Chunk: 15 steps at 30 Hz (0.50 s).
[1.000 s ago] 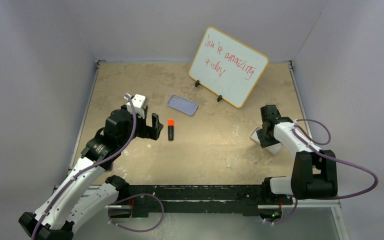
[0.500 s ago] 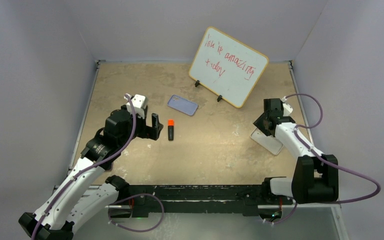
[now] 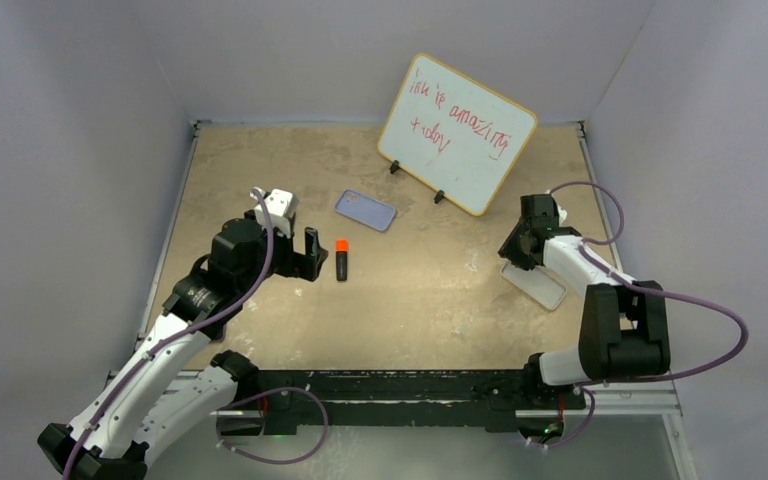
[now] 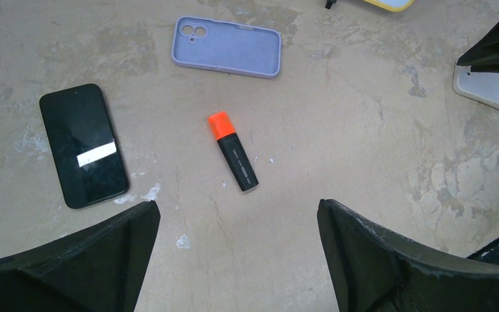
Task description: Put the phone into the phone case
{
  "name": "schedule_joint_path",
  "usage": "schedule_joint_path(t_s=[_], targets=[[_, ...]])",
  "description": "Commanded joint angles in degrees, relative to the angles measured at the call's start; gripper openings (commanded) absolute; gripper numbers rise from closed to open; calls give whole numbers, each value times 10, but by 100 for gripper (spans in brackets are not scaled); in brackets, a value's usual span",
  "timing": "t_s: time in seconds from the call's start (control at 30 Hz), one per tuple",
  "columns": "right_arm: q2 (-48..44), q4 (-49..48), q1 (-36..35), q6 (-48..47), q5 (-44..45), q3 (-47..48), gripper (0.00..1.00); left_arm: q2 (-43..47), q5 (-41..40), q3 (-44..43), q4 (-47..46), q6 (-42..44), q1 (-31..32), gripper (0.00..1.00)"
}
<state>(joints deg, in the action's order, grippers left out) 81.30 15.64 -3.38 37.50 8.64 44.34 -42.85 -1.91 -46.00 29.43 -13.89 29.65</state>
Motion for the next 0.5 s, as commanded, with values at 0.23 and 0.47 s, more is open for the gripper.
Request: schedule_joint_path(t_s=[0.23, 0.47], targets=[[36, 15, -31, -9, 6, -14, 29, 10, -4, 5, -14, 8, -1, 96], [57, 28, -61, 8, -1, -12, 18, -1, -2, 1, -12, 10, 0, 96]])
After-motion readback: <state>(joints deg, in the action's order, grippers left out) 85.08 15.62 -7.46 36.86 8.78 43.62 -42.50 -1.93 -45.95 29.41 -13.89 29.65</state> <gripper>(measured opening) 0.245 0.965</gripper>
